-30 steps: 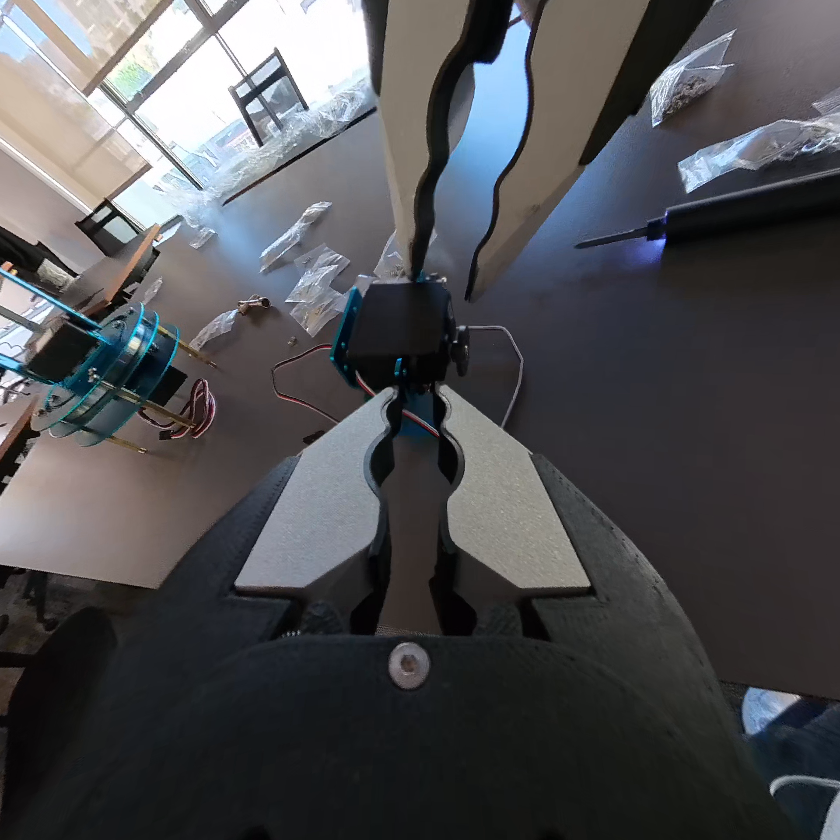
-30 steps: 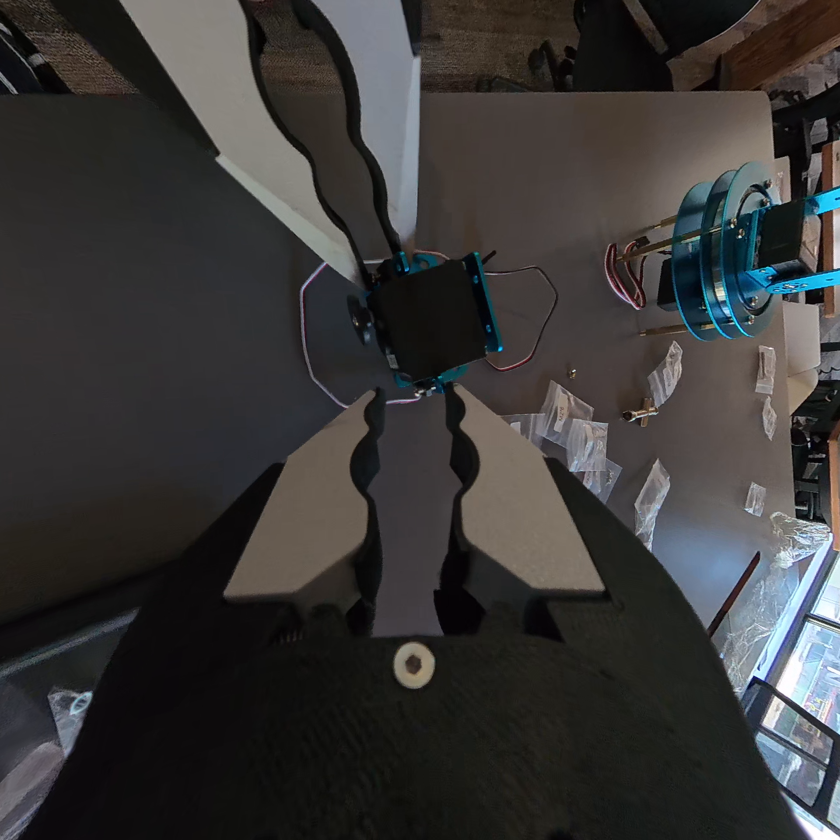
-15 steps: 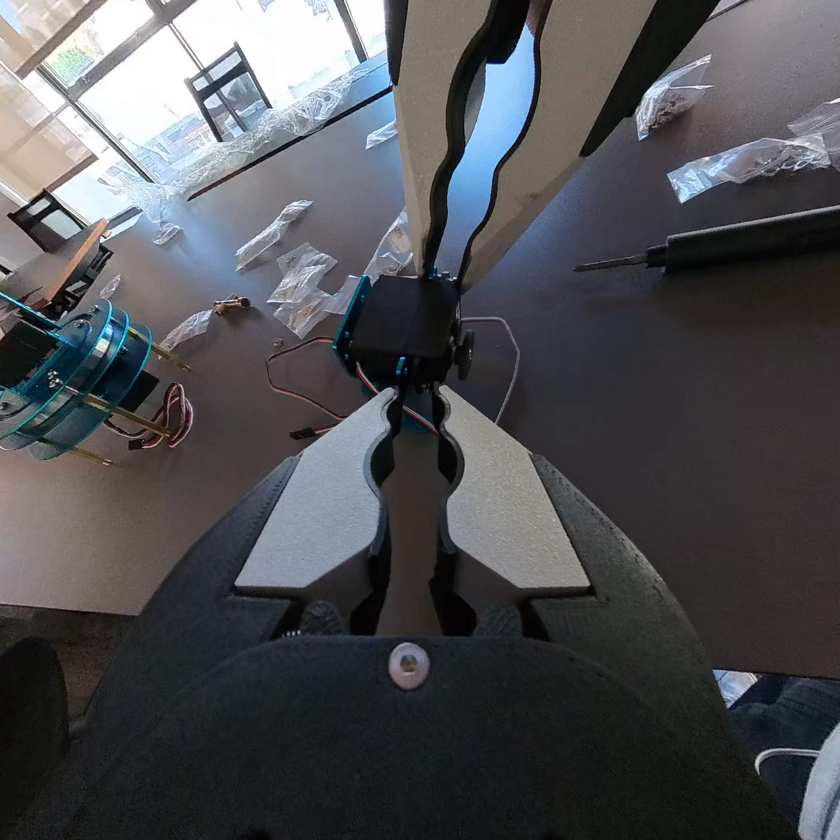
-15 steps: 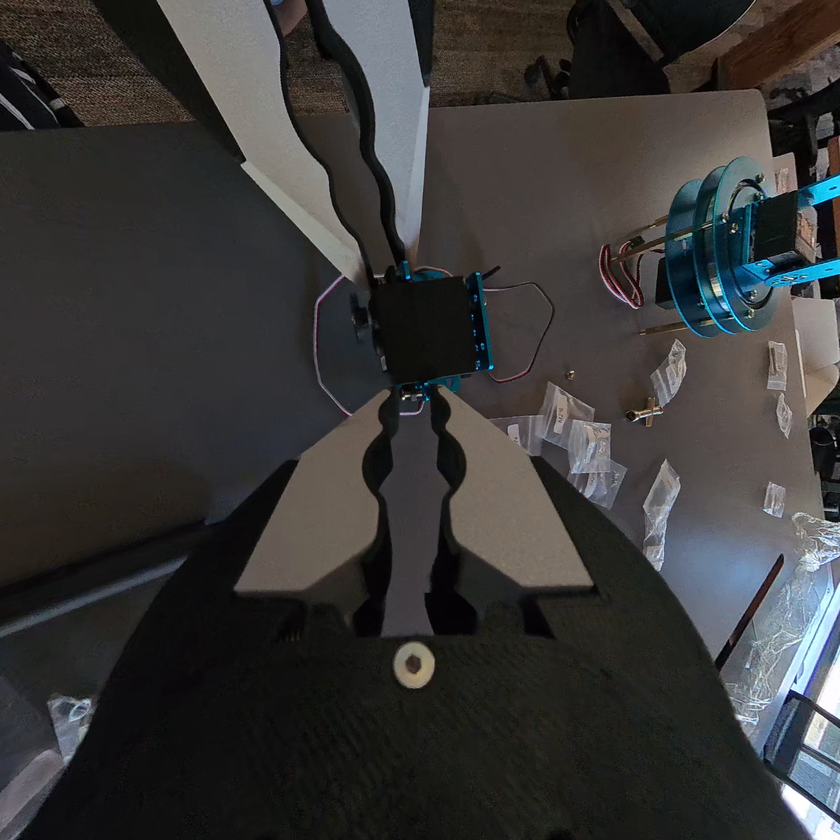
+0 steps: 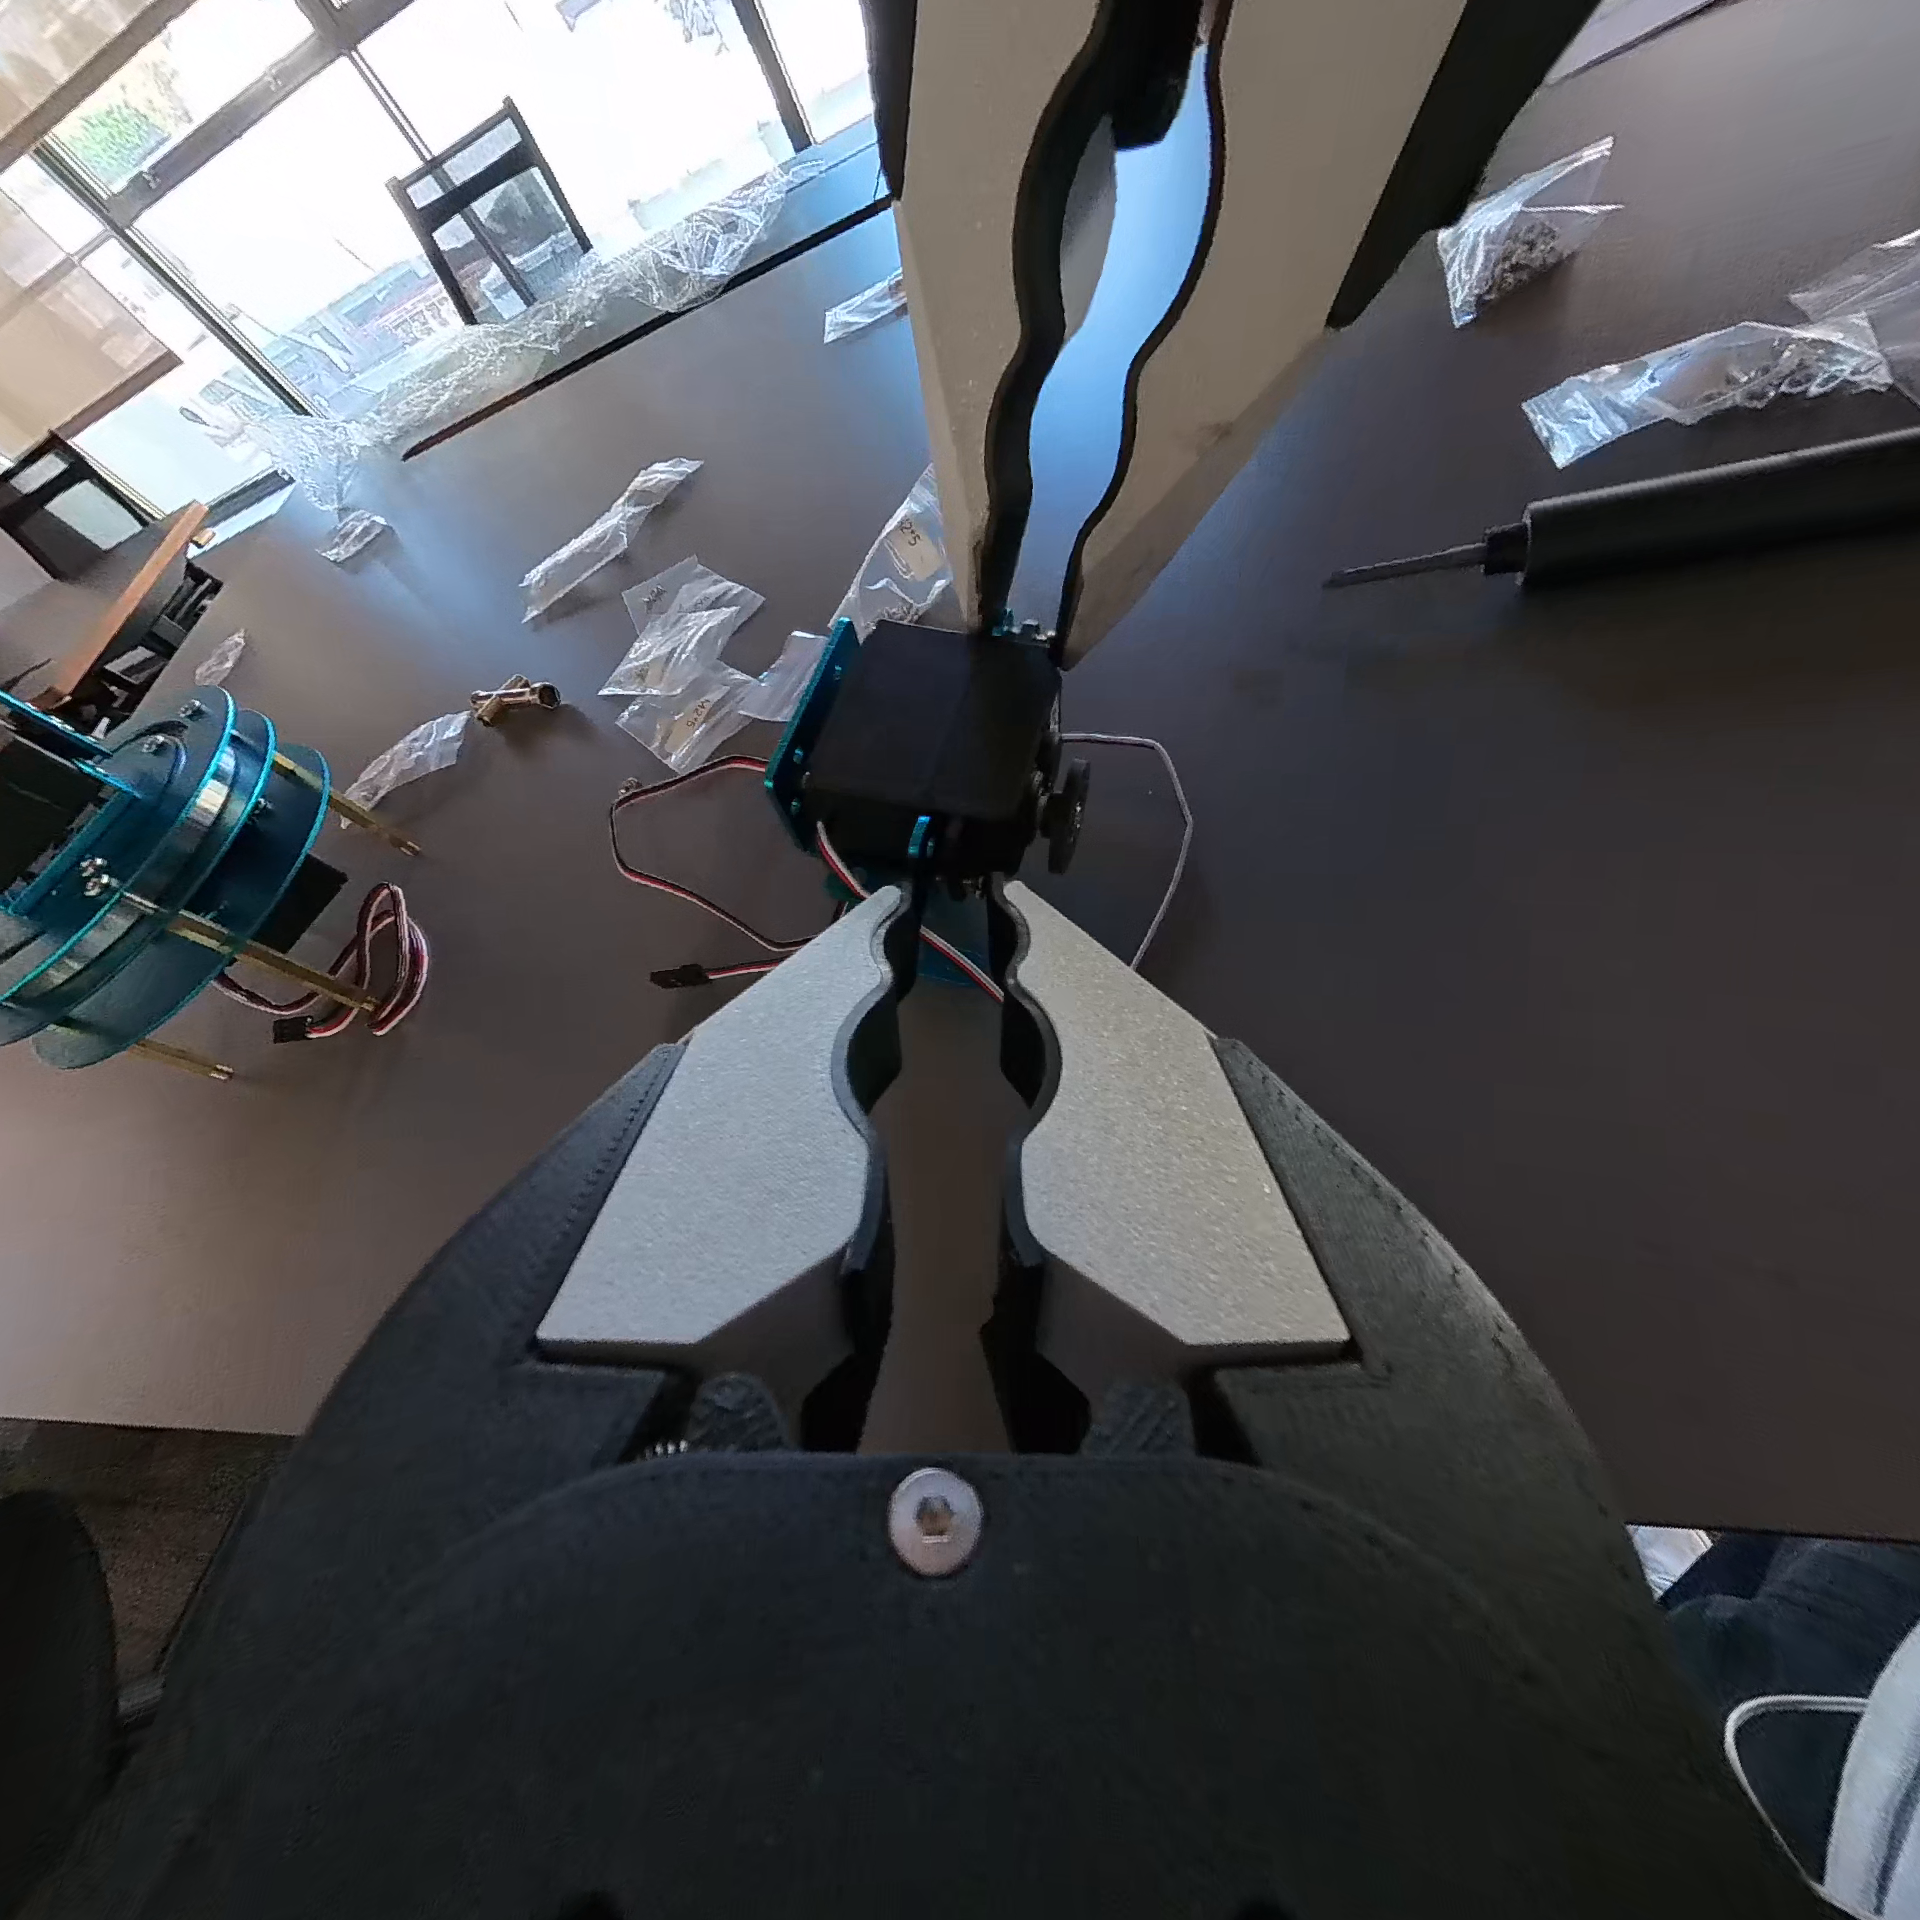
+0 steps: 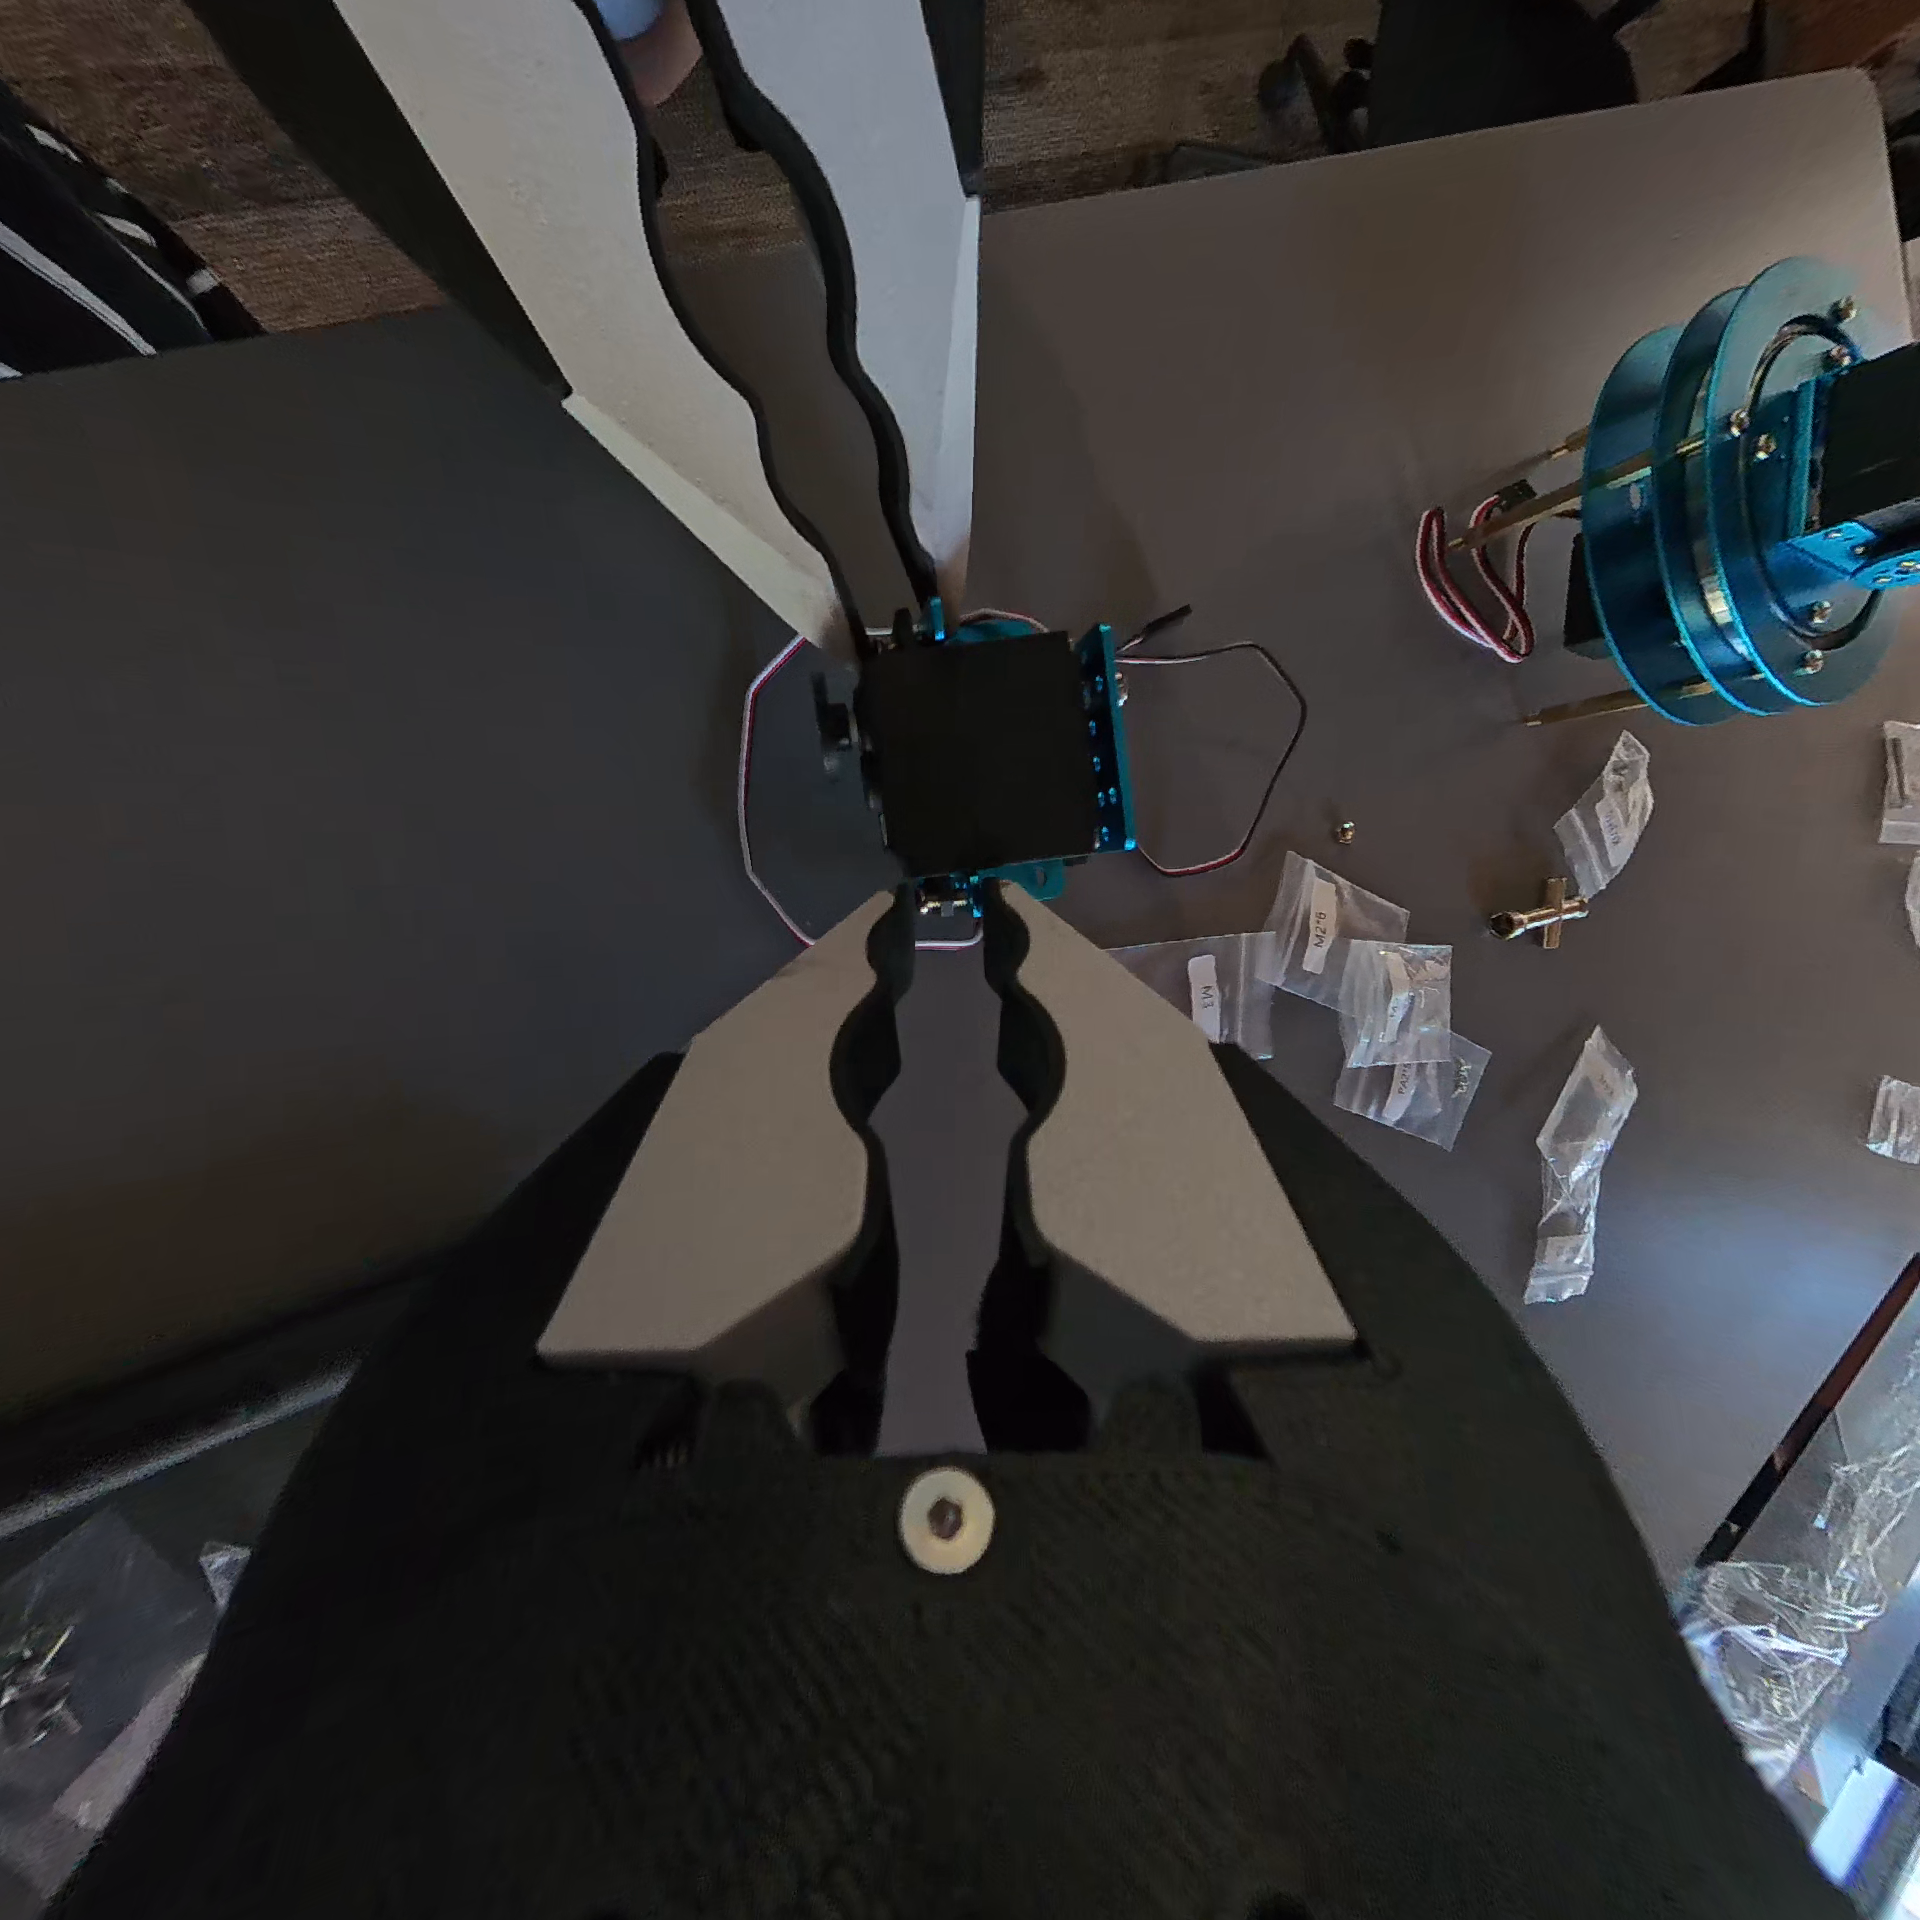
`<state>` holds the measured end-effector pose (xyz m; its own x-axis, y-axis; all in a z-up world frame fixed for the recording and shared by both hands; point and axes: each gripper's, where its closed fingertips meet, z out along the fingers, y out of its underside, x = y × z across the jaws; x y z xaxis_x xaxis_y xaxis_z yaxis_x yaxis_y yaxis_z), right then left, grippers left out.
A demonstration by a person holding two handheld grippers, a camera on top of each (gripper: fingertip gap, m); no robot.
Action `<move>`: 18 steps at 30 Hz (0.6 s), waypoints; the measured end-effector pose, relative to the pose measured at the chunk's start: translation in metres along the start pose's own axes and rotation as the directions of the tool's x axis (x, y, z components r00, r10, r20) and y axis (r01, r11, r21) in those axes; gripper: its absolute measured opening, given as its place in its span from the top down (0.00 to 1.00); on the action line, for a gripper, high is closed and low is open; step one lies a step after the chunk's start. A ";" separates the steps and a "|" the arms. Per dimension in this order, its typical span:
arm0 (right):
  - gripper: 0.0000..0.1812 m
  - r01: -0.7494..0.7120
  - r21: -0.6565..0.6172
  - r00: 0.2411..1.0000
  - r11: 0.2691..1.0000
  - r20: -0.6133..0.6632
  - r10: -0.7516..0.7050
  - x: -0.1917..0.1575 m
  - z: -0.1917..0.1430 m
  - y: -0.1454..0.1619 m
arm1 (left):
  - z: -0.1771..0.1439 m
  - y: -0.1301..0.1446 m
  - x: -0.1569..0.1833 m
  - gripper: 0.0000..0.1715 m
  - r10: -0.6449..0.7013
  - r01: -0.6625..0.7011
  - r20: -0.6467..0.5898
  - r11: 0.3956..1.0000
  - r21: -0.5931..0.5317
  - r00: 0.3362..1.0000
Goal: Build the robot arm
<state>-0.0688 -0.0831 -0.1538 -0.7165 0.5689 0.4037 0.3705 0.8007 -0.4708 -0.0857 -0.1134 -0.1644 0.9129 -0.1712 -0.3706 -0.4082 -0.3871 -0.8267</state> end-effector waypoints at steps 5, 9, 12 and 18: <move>0.94 -0.066 -0.016 0.995 0.998 0.074 0.067 -0.005 -0.002 0.000 | 0.000 0.000 0.001 0.94 0.008 -0.008 -0.014 1.000 0.002 1.000; 0.94 -0.100 -0.047 0.988 0.994 0.116 0.105 -0.006 -0.003 0.001 | 0.001 0.000 0.001 0.94 0.002 -0.002 -0.034 1.000 0.008 0.999; 0.94 -0.117 -0.071 0.983 0.991 0.131 0.126 -0.006 -0.003 0.000 | 0.001 0.000 0.000 0.94 -0.016 0.017 -0.049 1.000 0.011 0.999; 0.94 -0.136 -0.098 0.977 0.986 0.153 0.150 -0.007 -0.004 -0.001 | 0.002 0.001 -0.005 0.94 -0.043 0.044 -0.061 0.999 0.008 0.997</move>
<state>-0.0618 -0.0871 -0.1535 -0.7345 0.6474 0.2037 0.5210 0.7302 -0.4421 -0.0905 -0.1110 -0.1647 0.9281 -0.2091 -0.3079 -0.3677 -0.3871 -0.8455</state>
